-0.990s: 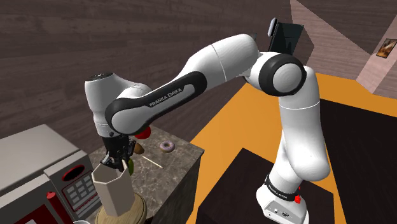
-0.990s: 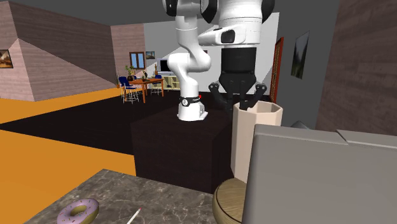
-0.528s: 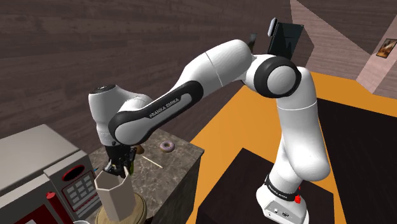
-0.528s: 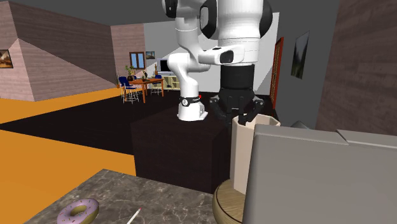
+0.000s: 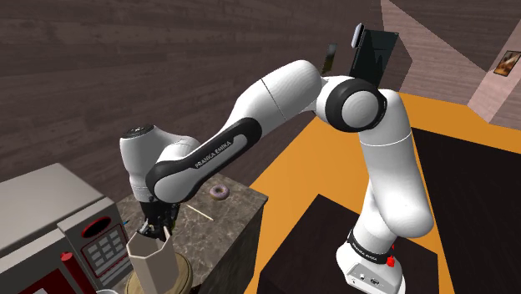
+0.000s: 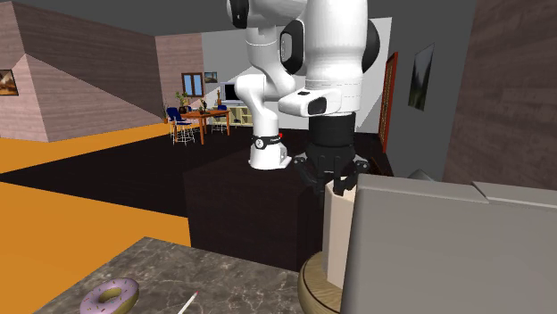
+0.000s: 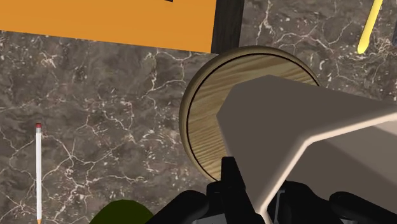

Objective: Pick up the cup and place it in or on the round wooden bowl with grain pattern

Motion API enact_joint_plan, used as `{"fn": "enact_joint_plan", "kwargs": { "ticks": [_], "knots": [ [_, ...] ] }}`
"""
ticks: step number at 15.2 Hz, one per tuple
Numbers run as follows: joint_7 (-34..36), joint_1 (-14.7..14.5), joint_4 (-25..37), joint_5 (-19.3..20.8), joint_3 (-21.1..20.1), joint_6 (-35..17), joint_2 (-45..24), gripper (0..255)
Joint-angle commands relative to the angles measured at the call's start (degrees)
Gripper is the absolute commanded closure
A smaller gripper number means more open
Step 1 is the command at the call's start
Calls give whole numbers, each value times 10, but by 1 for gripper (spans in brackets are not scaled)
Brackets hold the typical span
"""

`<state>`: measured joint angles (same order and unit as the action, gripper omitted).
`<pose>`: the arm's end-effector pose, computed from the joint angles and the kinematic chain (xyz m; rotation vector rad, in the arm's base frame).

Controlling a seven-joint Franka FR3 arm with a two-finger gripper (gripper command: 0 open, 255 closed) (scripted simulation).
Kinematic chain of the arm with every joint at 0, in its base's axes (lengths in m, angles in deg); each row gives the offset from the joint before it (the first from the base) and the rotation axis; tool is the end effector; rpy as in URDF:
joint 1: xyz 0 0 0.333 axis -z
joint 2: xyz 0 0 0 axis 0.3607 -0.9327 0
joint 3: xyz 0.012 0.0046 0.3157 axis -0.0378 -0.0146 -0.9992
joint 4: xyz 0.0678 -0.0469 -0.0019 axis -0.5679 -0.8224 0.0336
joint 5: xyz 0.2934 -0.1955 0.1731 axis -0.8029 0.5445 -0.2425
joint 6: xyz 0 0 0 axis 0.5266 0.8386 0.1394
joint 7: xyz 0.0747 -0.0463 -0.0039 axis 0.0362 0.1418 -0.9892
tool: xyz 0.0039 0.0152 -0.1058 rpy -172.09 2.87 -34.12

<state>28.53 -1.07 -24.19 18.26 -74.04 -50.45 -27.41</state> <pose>0.5182 0.4086 0.2918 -3.1193 -0.3337 0.1101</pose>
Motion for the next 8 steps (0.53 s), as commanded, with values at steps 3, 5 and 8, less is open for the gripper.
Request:
{"fn": "enact_joint_plan", "kwargs": {
  "ticks": [3, 5, 8],
  "knots": [
    [0, 0, -1, 0, 0, -1, 0, 255],
    [0, 0, -1, 0, 0, -1, 0, 255],
    [0, 0, -1, 0, 0, -1, 0, 0]
  ]
}}
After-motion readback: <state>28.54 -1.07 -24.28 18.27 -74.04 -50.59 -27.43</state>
